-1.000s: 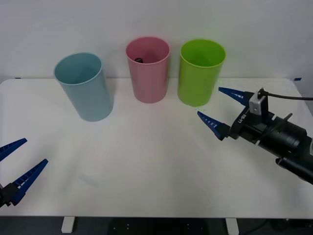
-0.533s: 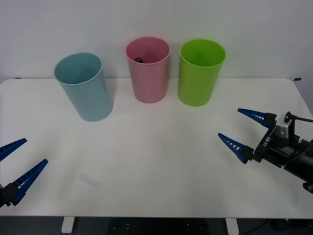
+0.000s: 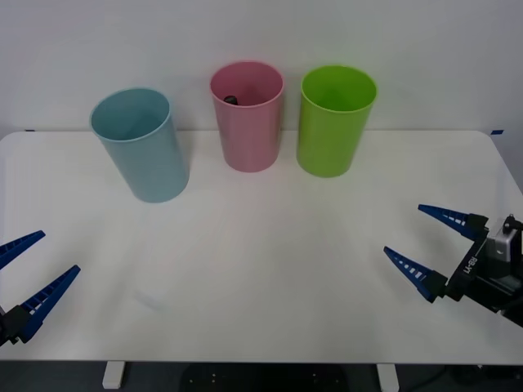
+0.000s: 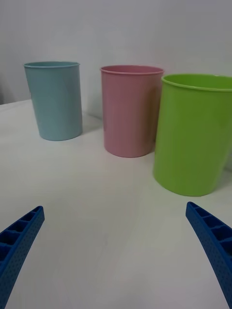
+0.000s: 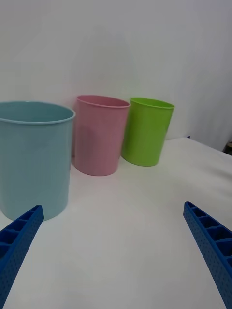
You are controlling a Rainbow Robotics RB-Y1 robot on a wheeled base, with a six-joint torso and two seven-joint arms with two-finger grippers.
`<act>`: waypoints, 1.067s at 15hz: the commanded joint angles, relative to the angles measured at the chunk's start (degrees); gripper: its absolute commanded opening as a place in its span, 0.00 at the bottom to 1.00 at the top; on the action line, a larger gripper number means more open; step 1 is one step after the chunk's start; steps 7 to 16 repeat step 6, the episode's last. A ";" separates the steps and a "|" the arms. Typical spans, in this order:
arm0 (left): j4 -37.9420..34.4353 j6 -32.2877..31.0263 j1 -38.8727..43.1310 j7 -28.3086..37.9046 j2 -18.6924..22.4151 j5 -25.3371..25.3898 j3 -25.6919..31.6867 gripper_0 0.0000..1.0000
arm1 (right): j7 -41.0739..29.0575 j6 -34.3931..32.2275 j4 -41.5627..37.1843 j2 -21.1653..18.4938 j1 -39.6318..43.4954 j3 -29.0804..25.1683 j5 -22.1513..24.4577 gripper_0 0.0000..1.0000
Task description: Grasp the object on the table and drop it into the matching bin: aluminum can to the light blue bin, PET bottle to the pink bin.
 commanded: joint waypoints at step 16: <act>0.00 0.00 0.00 0.00 0.00 0.00 0.00 1.00 | -0.02 -0.68 -0.45 0.00 1.30 0.64 -0.02 1.00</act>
